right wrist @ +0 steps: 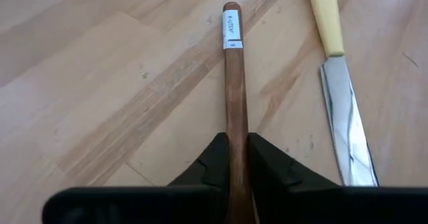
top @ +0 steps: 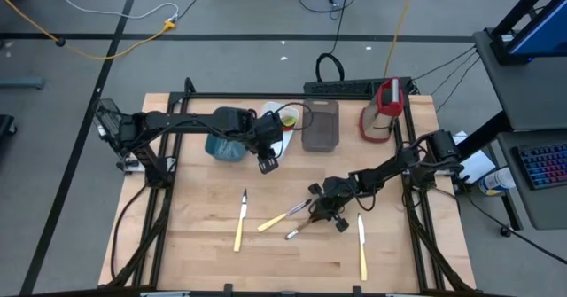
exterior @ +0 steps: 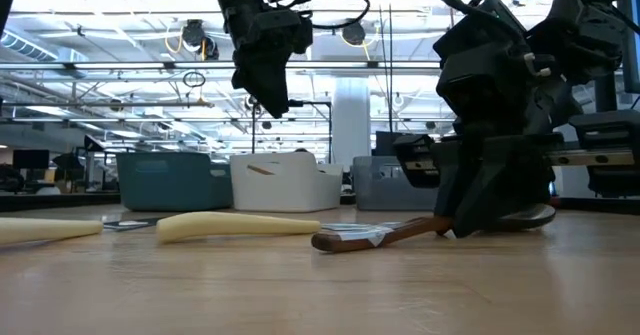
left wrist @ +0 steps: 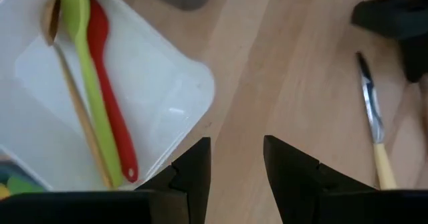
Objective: Pick & Place Kitchen Items
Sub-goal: Put the brown serving spoon into the white bin
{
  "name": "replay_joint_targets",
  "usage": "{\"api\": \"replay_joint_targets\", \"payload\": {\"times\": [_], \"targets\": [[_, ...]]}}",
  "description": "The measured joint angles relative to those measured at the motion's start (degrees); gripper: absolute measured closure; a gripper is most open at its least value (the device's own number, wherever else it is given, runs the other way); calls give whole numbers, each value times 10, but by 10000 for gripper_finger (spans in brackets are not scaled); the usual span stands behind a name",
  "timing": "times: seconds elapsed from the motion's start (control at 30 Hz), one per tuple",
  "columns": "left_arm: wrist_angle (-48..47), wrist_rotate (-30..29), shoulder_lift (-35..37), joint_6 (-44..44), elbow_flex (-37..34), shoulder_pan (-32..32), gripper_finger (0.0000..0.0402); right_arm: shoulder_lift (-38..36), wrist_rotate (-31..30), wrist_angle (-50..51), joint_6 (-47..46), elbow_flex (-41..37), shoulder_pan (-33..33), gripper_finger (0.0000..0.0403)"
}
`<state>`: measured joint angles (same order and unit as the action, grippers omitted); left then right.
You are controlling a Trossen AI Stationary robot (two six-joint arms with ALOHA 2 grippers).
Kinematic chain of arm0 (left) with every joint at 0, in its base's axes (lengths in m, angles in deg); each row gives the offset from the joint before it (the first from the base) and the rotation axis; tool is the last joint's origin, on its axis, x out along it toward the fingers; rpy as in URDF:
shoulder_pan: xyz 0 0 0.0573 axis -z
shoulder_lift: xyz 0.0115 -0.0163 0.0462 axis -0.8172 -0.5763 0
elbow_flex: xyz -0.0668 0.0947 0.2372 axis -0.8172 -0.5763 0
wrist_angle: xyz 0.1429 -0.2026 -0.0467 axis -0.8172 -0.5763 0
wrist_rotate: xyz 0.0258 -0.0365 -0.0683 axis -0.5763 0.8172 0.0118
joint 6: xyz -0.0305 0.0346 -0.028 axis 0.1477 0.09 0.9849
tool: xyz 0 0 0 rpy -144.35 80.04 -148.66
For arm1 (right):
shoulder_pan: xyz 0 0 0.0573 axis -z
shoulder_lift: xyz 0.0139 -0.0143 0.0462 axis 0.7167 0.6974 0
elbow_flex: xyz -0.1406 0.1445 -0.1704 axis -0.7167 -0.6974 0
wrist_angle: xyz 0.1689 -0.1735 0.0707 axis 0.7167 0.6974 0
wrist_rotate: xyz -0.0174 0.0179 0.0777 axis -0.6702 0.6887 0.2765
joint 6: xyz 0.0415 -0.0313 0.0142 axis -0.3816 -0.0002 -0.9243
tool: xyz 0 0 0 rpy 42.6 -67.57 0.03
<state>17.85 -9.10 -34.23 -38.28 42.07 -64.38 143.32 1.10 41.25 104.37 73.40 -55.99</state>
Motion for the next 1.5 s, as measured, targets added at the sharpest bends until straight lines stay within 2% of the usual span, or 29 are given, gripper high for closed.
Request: {"api": "replay_joint_targets", "payload": {"times": [0.23, 0.33, 0.57, 0.8, 0.93, 1.1, 1.2, 1.4, 1.5], "targets": [[49, 0, 0, -19, 0, 25, 261, -46, -15, 5, -1, -2, 6, 364], [52, 0, 0, -61, 0, 29, 261, -75, -13, 5, 3, -2, 12, 367], [52, -2, 21, -91, -1, 20, 261, -147, -8, 4, -36, -1, 41, 365], [45, -76, 105, -128, -7, 13, 261, -176, -7, 27, -41, -1, 80, 370], [83, -94, 157, -138, -53, 10, 261, -176, -7, 17, -42, -1, 101, 368], [197, -92, 210, -161, -157, 4, 261, -176, -7, 22, -40, -1, 119, 364], [284, -62, 220, -172, -221, 3, 261, -176, -7, 16, -40, -1, 129, 368], [512, 94, 196, -203, -325, 8, 261, -176, -46, 3, -39, -1, 146, 364], [584, 128, 174, -183, -347, 16, 261, -166, -49, -23, -41, 0, 147, 365]]}}
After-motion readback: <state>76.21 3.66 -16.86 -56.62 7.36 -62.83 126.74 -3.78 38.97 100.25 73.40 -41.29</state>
